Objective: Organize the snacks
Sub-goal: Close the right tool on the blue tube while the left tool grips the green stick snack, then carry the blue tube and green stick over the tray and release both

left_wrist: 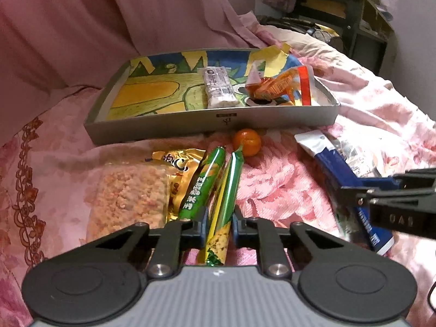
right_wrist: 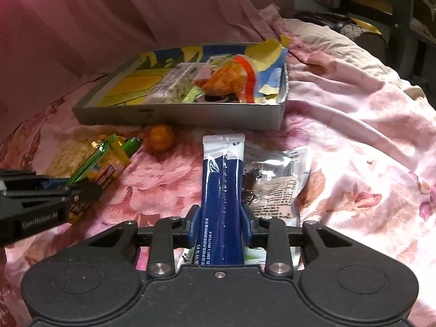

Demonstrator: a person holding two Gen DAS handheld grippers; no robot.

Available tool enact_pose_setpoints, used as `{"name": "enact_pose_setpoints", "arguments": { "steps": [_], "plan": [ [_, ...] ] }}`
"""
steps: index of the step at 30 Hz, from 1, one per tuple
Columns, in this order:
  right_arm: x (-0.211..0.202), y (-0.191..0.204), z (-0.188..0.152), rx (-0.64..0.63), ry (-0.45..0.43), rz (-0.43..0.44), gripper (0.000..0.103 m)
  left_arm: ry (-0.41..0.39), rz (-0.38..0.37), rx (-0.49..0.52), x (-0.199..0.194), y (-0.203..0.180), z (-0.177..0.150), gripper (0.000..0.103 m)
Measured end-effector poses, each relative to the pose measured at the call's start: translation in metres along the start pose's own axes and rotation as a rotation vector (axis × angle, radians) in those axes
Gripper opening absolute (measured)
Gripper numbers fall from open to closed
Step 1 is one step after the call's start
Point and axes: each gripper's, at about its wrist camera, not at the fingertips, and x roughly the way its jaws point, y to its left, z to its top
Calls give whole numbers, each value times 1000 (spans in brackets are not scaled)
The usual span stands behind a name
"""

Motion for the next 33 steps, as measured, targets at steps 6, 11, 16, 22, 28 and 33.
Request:
{"name": "enact_pose_setpoints", "arguments": {
  "steps": [6, 11, 16, 22, 28, 33],
  "plan": [
    [-4, 10, -2, -70, -16, 12, 28, -8, -3, -19, -8, -3, 3, 12],
    [-10, 22, -6, -152, -45, 8, 27, -14, -4, -30, -16, -5, 5, 12],
    [-23, 27, -6, -184, -127, 14, 27, -51, 2, -40, -26, -5, 14, 12],
    [-33, 22, 3, -142, -222, 10, 27, -95, 10, -84, -31, -1, 36, 12],
    [-36, 12, 24, -48, -344, 32, 27, -149, 35, -107, -26, 1, 67, 12],
    [-31, 8, 47, -4, -467, 57, 27, -194, 45, -168, -18, 12, 95, 12]
  ]
}}
